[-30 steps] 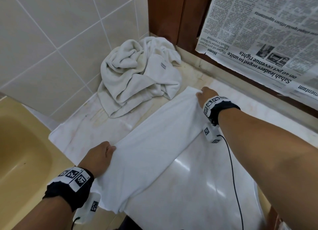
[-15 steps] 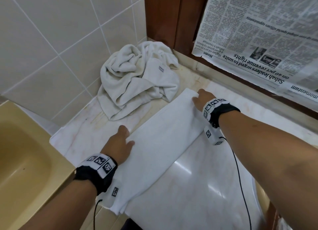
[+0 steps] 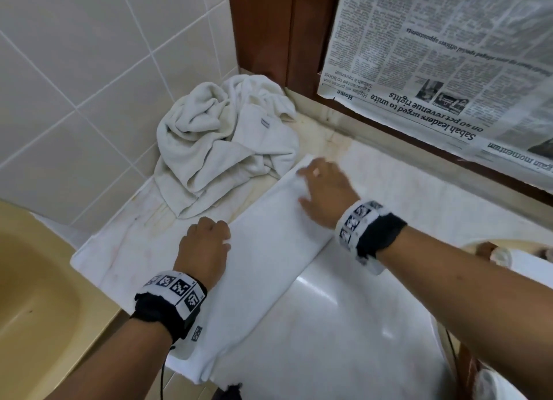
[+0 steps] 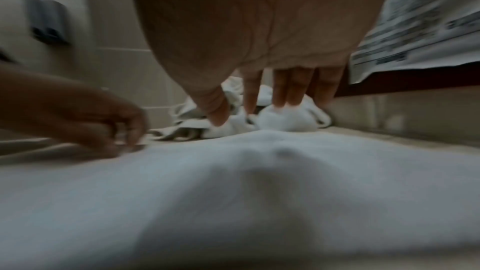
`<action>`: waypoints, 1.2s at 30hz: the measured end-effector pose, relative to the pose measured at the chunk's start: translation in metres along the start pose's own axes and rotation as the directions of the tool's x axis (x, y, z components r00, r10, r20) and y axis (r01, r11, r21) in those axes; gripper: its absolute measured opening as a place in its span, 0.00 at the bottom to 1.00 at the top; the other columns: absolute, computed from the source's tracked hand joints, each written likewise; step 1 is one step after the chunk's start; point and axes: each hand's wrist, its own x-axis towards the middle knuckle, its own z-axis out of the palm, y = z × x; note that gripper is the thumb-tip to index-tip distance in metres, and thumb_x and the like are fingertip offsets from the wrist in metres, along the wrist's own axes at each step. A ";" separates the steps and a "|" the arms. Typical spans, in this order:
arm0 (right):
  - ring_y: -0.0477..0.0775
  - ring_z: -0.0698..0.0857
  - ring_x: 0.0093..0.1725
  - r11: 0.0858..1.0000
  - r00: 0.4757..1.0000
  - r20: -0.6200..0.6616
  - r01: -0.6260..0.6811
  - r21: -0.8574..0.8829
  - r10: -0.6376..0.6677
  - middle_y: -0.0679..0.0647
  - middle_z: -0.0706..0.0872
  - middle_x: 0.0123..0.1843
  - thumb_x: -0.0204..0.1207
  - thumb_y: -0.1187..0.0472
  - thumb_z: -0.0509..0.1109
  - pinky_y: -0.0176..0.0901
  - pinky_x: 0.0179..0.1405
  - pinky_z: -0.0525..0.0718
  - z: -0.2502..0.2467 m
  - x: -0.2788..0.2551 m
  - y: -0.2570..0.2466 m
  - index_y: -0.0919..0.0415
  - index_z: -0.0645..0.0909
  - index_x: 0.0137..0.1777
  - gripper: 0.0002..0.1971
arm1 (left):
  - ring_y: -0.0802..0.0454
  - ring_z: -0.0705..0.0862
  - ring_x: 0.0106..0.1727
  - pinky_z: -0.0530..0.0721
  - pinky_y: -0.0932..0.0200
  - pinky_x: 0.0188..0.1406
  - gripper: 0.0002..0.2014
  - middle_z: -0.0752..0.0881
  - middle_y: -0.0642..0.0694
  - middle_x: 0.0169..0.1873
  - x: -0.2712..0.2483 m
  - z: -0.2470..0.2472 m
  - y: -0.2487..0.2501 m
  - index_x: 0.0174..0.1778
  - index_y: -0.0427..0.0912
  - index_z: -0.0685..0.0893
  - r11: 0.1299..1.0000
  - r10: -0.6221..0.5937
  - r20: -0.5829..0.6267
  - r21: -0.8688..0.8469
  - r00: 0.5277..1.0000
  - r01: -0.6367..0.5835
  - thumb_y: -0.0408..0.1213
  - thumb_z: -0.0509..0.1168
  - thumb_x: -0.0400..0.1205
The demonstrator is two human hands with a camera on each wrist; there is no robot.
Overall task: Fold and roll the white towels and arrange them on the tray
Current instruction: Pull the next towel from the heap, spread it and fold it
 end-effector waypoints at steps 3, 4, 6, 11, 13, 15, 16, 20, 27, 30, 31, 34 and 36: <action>0.59 0.73 0.68 0.996 0.951 0.297 0.082 0.034 -0.089 0.53 0.67 0.73 0.80 0.49 0.68 0.55 0.63 0.79 0.017 -0.043 -0.008 0.53 0.71 0.74 0.24 | 0.45 0.77 0.49 0.74 0.53 0.44 0.07 0.79 0.46 0.51 -0.002 -0.002 0.018 0.53 0.45 0.83 0.992 0.128 0.047 -0.017 0.991 -0.127 0.37 0.71 0.80; 0.58 0.75 0.66 0.998 0.946 0.319 0.054 0.008 -0.054 0.52 0.68 0.71 0.81 0.52 0.67 0.54 0.57 0.81 0.020 -0.052 -0.002 0.54 0.71 0.73 0.22 | 0.46 0.77 0.50 0.75 0.52 0.46 0.07 0.79 0.48 0.51 -0.003 -0.003 0.024 0.53 0.45 0.84 0.984 0.176 0.076 -0.032 0.981 -0.174 0.37 0.70 0.81; 0.59 0.79 0.60 0.995 0.948 0.312 -0.028 -0.100 0.058 0.54 0.71 0.68 0.82 0.60 0.63 0.50 0.45 0.80 0.015 -0.060 0.011 0.58 0.71 0.71 0.18 | 0.49 0.78 0.51 0.77 0.51 0.50 0.05 0.79 0.50 0.51 -0.007 -0.004 0.033 0.53 0.46 0.84 0.961 0.277 0.133 -0.063 0.952 -0.270 0.39 0.68 0.82; 0.60 0.78 0.72 0.950 0.873 0.413 -0.155 -0.270 0.259 0.60 0.65 0.84 0.88 0.61 0.54 0.51 0.65 0.78 0.004 -0.059 0.064 0.62 0.51 0.87 0.29 | 0.54 0.86 0.39 0.87 0.57 0.34 0.20 0.86 0.56 0.46 -0.038 0.001 0.033 0.44 0.53 0.88 0.856 0.502 0.269 -0.020 0.822 -0.516 0.27 0.81 0.63; 0.60 0.81 0.68 0.923 0.849 0.396 -0.238 -0.303 0.349 0.63 0.75 0.76 0.90 0.58 0.51 0.48 0.68 0.78 -0.002 -0.042 0.093 0.63 0.51 0.87 0.27 | 0.54 0.91 0.48 0.90 0.59 0.37 0.32 0.89 0.55 0.57 -0.055 0.013 0.033 0.49 0.56 0.91 0.797 0.560 0.322 0.041 0.763 -0.602 0.24 0.83 0.50; 0.61 0.83 0.59 0.885 0.816 0.347 -0.394 -0.250 0.461 0.62 0.79 0.69 0.90 0.55 0.53 0.44 0.59 0.79 -0.013 -0.030 0.112 0.65 0.66 0.78 0.21 | 0.52 0.88 0.61 0.91 0.59 0.40 0.42 0.85 0.53 0.67 -0.065 0.024 0.038 0.59 0.52 0.90 0.735 0.607 0.385 0.060 0.695 -0.676 0.23 0.80 0.46; 0.61 0.83 0.54 0.854 0.794 0.315 -0.475 -0.210 0.519 0.62 0.79 0.65 0.89 0.55 0.57 0.44 0.53 0.79 -0.021 -0.028 0.117 0.65 0.71 0.72 0.18 | 0.51 0.87 0.64 0.90 0.60 0.39 0.45 0.83 0.52 0.69 -0.066 0.025 0.045 0.63 0.51 0.88 0.722 0.601 0.420 0.081 0.680 -0.687 0.23 0.79 0.46; 0.59 0.69 0.80 0.903 0.885 0.187 -0.428 -0.039 0.427 0.56 0.64 0.84 0.85 0.55 0.63 0.57 0.76 0.70 -0.041 -0.041 0.106 0.52 0.60 0.85 0.29 | 0.50 0.61 0.84 0.81 0.54 0.67 0.40 0.54 0.50 0.86 -0.049 0.018 0.085 0.85 0.47 0.64 0.768 0.526 0.505 0.063 0.684 -0.637 0.19 0.60 0.75; 0.60 0.84 0.60 0.939 0.937 0.237 -0.300 0.166 0.257 0.58 0.85 0.61 0.85 0.52 0.62 0.47 0.55 0.80 -0.032 -0.147 -0.002 0.58 0.84 0.60 0.14 | 0.49 0.43 0.87 0.55 0.46 0.84 0.35 0.38 0.50 0.86 0.026 0.013 0.140 0.87 0.49 0.44 0.740 0.373 0.693 0.179 0.617 -0.649 0.22 0.44 0.86; 0.60 0.82 0.63 0.957 0.925 0.359 -0.205 0.203 0.122 0.57 0.81 0.67 0.86 0.50 0.59 0.49 0.59 0.80 0.001 -0.191 -0.056 0.56 0.82 0.65 0.17 | 0.44 0.45 0.87 0.51 0.50 0.84 0.31 0.39 0.44 0.86 0.075 0.025 0.154 0.86 0.44 0.41 0.672 0.399 0.669 0.253 0.627 -0.696 0.27 0.44 0.88; 0.61 0.79 0.68 0.959 0.907 0.408 -0.198 0.201 0.101 0.57 0.75 0.75 0.86 0.49 0.58 0.51 0.64 0.78 0.017 -0.201 -0.070 0.56 0.79 0.70 0.18 | 0.43 0.46 0.87 0.51 0.51 0.83 0.31 0.39 0.42 0.86 0.087 0.026 0.162 0.86 0.42 0.40 0.655 0.404 0.660 0.275 0.633 -0.704 0.28 0.45 0.89; 0.59 0.65 0.82 0.949 0.907 0.380 -0.264 0.171 0.183 0.57 0.52 0.89 0.87 0.47 0.57 0.56 0.78 0.65 0.056 -0.217 -0.094 0.58 0.68 0.79 0.25 | 0.41 0.45 0.87 0.52 0.52 0.81 0.35 0.38 0.42 0.86 0.102 0.024 0.178 0.86 0.41 0.40 0.673 0.383 0.676 0.263 0.630 -0.691 0.24 0.51 0.87; 0.57 0.58 0.85 0.924 0.904 0.328 -0.342 0.170 0.275 0.54 0.48 0.90 0.86 0.45 0.59 0.59 0.81 0.59 0.065 -0.214 -0.098 0.56 0.64 0.81 0.27 | 0.42 0.48 0.87 0.52 0.54 0.81 0.34 0.43 0.42 0.86 0.104 0.018 0.171 0.87 0.43 0.48 0.750 0.450 0.635 0.113 0.628 -0.652 0.21 0.50 0.86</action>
